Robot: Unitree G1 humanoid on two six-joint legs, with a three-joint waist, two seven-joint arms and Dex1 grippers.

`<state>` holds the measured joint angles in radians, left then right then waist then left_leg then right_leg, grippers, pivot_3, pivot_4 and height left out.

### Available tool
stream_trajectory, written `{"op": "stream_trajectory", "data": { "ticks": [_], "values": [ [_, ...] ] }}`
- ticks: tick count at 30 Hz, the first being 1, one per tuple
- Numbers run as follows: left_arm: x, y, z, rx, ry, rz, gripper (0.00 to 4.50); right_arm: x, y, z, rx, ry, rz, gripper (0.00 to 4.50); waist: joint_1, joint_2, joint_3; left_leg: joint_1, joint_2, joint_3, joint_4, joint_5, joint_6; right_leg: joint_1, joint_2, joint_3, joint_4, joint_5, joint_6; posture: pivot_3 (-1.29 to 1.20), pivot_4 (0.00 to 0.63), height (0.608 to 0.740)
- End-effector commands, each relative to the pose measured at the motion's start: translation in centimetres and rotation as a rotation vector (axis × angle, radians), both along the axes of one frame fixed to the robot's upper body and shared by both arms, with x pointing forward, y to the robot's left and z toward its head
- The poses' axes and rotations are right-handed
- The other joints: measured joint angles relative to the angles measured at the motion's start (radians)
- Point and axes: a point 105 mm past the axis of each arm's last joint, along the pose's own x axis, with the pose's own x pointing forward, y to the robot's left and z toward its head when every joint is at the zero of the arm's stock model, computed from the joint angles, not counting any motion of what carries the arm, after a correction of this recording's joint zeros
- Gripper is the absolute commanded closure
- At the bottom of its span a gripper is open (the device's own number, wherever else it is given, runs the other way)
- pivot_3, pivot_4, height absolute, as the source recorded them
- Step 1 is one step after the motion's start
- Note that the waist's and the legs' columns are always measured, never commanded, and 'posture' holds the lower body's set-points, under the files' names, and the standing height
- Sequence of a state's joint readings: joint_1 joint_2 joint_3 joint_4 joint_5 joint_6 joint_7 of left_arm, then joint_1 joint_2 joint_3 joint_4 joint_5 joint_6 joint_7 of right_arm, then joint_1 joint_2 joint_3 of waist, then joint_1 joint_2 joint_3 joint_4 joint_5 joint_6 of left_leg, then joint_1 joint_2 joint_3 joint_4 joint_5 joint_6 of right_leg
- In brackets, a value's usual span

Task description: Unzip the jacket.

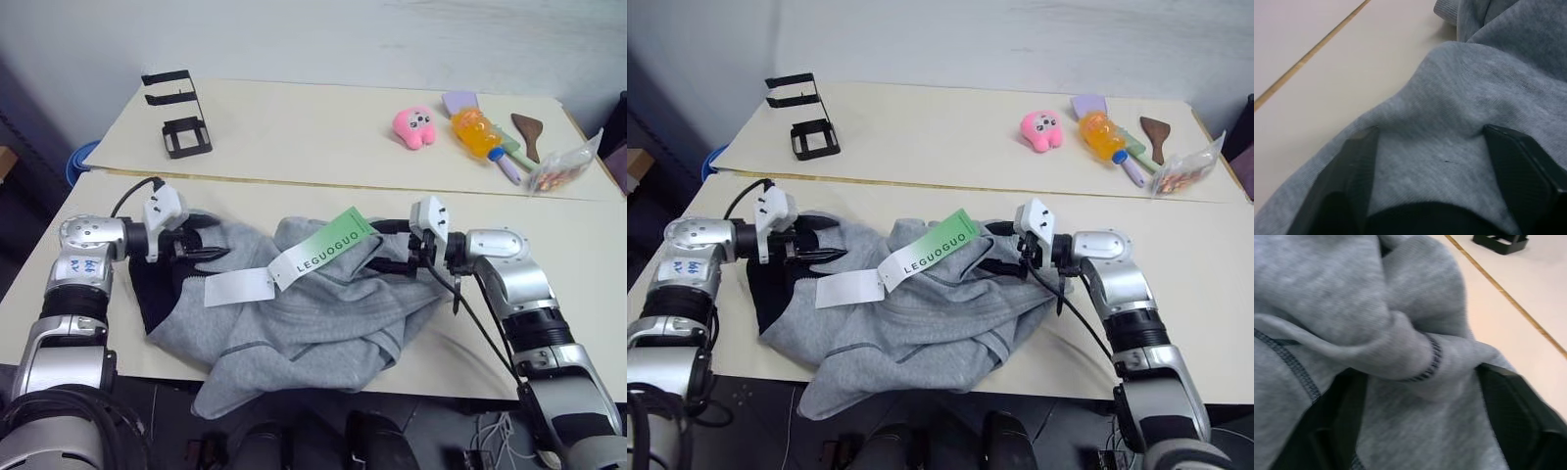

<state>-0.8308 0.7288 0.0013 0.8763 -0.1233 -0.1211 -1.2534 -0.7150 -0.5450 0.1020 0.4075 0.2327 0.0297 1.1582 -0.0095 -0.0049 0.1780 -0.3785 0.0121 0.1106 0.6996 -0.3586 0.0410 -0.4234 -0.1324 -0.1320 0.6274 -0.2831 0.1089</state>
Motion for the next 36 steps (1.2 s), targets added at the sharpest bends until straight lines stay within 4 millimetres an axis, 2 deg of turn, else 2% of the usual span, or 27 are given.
{"op": "stream_trajectory", "data": {
  "ticks": [1, 3, 7, 8, 11, 13, 16, 18, 21, 24, 27, 28, 30, 32, 34, 36],
  "values": [
    [-0.1, 1.6, -0.9, 0.003, 0.019, 0.092, 2.39, 1.8, -1.7, 3.0, 0.038, -0.143, -0.163, 2.40, -0.007, 0.000, 0.000, 0.000, 0.000, 0.000, 0.000, 0.000, 0.000, 0.000, 0.000, 0.000, 0.000, 0.000, 0.000, 0.00, 0.150, 0.740],
    [0.4, 2.3, -0.4, -0.055, -0.019, 0.180, 2.99, 2.8, -2.5, 4.6, 0.099, -0.176, -0.264, 3.06, -0.014, 0.000, 0.000, 0.000, 0.000, -0.001, 0.000, 0.000, 0.000, 0.000, 0.000, 0.000, 0.000, 0.000, 0.000, 0.00, 0.150, 0.740],
    [1.2, 3.7, 0.3, -0.151, -0.103, 0.356, 4.31, 4.0, -3.2, 6.2, 0.135, -0.237, -0.376, 4.49, -0.021, 0.000, 0.000, 0.000, 0.001, -0.001, 0.000, 0.000, 0.000, 0.000, 0.000, 0.000, 0.001, 0.000, 0.000, 0.00, 0.150, 0.740],
    [1.3, 4.0, 0.6, -0.186, -0.125, 0.398, 4.49, 4.0, -3.0, 6.4, 0.143, -0.236, -0.372, 4.50, -0.021, 0.000, 0.000, 0.000, 0.001, -0.001, 0.000, 0.000, 0.000, 0.000, 0.000, 0.000, 0.001, 0.000, 0.000, 0.00, 0.150, 0.740],
    [1.1, 3.8, 1.6, -0.230, -0.209, 0.424, 4.49, 3.5, -2.3, 6.1, 0.137, -0.184, -0.306, 4.50, -0.021, 0.000, 0.000, 0.000, 0.002, -0.002, 0.000, 0.000, -0.001, 0.000, -0.001, 0.000, 0.001, 0.000, 0.000, 0.00, 0.150, 0.740],
    [0.6, 3.1, 2.4, -0.259, -0.244, 0.384, 4.49, 2.3, -1.8, 6.0, 0.123, -0.187, -0.199, 4.50, -0.021, 0.000, 0.000, 0.000, 0.001, -0.002, 0.000, 0.000, -0.001, 0.000, -0.001, 0.000, 0.001, 0.000, 0.000, 0.00, 0.150, 0.740],
    [-0.5, 2.4, 2.9, -0.292, -0.214, 0.310, 4.49, -0.4, -2.2, 4.6, 0.083, -0.103, -0.010, 4.50, -0.015, 0.000, 0.000, 0.000, 0.001, -0.002, 0.000, 0.000, -0.001, 0.001, -0.001, 0.000, 0.001, 0.000, 0.000, 0.00, 0.150, 0.740],
    [-0.7, 2.7, 3.0, -0.284, -0.209, 0.303, 4.50, -1.4, -2.7, 3.8, 0.079, -0.024, 0.036, 3.99, -0.014, 0.000, 0.000, 0.000, 0.000, -0.003, 0.000, 0.000, 0.000, 0.002, -0.001, -0.001, 0.000, 0.000, 0.000, 0.00, 0.150, 0.740],
    [-1.0, 3.0, 3.0, -0.264, -0.200, 0.292, 4.50, -2.6, -3.0, 2.2, 0.015, 0.010, 0.089, 2.97, -0.016, 0.000, 0.000, 0.001, 0.000, -0.003, 0.000, 0.000, 0.000, 0.003, -0.001, -0.001, -0.001, 0.000, 0.000, 0.00, 0.150, 0.740],
    [-1.1, 3.2, 2.6, -0.249, -0.177, 0.283, 4.50, -3.0, -2.9, 2.0, -0.003, -0.005, 0.127, 2.03, -0.019, 0.000, 0.000, 0.001, 0.000, -0.003, 0.000, 0.000, 0.000, 0.003, 0.000, -0.001, -0.001, 0.000, 0.000, 0.00, 0.150, 0.740],
    [-1.2, 3.2, 1.7, -0.228, -0.142, 0.287, 4.50, -2.2, -2.2, 2.1, -0.026, -0.065, 0.124, 1.01, -0.022, 0.000, 0.000, 0.003, 0.001, -0.001, -0.001, 0.000, 0.000, 0.003, 0.000, 0.000, 0.000, 0.000, 0.000, 0.00, 0.150, 0.740],
    [-1.3, 3.1, 1.2, -0.216, -0.121, 0.282, 4.11, -1.8, -1.9, 2.1, -0.036, -0.086, 0.115, 0.61, -0.022, 0.000, 0.000, 0.003, 0.001, -0.001, -0.001, 0.000, -0.001, 0.003, 0.000, 0.000, 0.000, 0.000, 0.000, 0.00, 0.150, 0.740],
    [-1.6, 2.7, 0.5, -0.195, -0.097, 0.249, 3.73, -1.4, -1.0, 1.8, -0.050, -0.097, 0.140, 0.00, -0.021, 0.000, 0.000, 0.003, 0.001, -0.001, -0.001, 0.000, -0.001, 0.003, 0.000, 0.000, 0.000, 0.000, 0.000, 0.00, 0.150, 0.740],
    [-1.8, 2.6, 0.1, -0.165, -0.083, 0.228, 3.16, -1.2, -0.1, 1.7, -0.050, -0.099, 0.170, 0.00, -0.021, 0.000, 0.000, 0.003, 0.001, -0.001, -0.001, 0.000, -0.001, 0.003, 0.000, 0.000, 0.000, 0.000, 0.000, 0.00, 0.150, 0.740],
    [-1.9, 2.5, -0.2, -0.154, -0.065, 0.216, 3.16, -1.5, 1.2, 1.5, -0.039, -0.075, 0.231, 0.00, -0.019, 0.000, 0.000, 0.003, 0.001, -0.001, -0.001, 0.000, -0.001, 0.003, 0.000, 0.000, 0.000, 0.000, 0.000, 0.00, 0.150, 0.740],
    [-1.8, 2.5, -0.3, -0.155, -0.062, 0.218, 3.11, -2.0, 2.2, 1.6, -0.016, -0.060, 0.289, 0.43, -0.018, 0.000, 0.000, 0.003, 0.001, -0.002, 0.000, 0.000, -0.001, 0.003, 0.000, 0.000, 0.000, 0.000, 0.000, 0.00, 0.150, 0.740]
  ]
}}
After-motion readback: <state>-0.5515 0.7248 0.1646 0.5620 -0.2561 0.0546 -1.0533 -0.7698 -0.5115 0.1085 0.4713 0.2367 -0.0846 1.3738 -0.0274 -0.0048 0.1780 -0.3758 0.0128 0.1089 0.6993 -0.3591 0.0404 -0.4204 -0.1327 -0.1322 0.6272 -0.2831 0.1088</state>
